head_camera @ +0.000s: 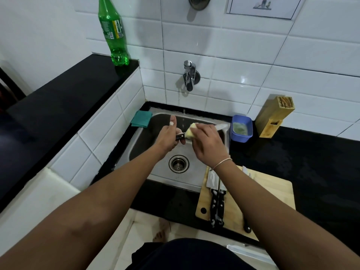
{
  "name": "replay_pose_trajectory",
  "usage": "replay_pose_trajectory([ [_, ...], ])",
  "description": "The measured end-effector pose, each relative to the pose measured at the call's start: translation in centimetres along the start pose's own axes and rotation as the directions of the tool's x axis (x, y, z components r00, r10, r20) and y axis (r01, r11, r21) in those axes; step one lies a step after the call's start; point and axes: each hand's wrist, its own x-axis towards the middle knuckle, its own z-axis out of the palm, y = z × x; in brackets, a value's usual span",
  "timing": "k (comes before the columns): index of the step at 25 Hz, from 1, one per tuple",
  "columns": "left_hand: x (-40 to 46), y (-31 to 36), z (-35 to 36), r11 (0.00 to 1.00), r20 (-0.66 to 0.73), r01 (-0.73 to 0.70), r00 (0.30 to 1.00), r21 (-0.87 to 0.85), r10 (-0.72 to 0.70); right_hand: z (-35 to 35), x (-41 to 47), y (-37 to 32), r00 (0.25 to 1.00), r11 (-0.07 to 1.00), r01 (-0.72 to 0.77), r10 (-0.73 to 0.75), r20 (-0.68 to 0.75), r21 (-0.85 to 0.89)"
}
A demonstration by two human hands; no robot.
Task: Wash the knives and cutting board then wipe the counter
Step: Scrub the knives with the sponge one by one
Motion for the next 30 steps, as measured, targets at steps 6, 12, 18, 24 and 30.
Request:
replay_pose_trajectory([
  [6, 0.0, -1.3, -0.5, 0.997, 0.007, 0.004, 1.000, 0.082, -0.005, -0.2, 0.1, 1.0, 0.963, 0.962, -0.267, 0.266, -0.034, -0.050],
  [12, 1.0, -2.0, -1.2, 0.977, 0.001, 0.006, 1.000, 0.211, -0.006, -1.8, -1.6, 3.4, 0.954, 0.953, -0.299, 0.300, 0.025, -0.056],
  [18, 1.7, -1.8, -0.4, 0.988, 0.019, 0.073, 0.997, 0.138, -0.076, 1.4, 1.9, -2.2, 0.969, 0.974, -0.228, 0.227, 0.099, -0.005],
  [24, 1.9, -1.9, -0.8, 0.993, 0.053, 0.034, 0.998, 0.109, -0.040, -0.4, -1.1, 1.5, 0.999, 1.000, -0.019, 0.018, -0.027, -0.017],
  [30, 2.3, -2.3, -1.0, 0.964, 0.070, 0.024, 0.997, 0.267, -0.044, -2.7, -0.8, 5.4, 0.916, 0.919, -0.393, 0.391, -0.087, -0.016],
])
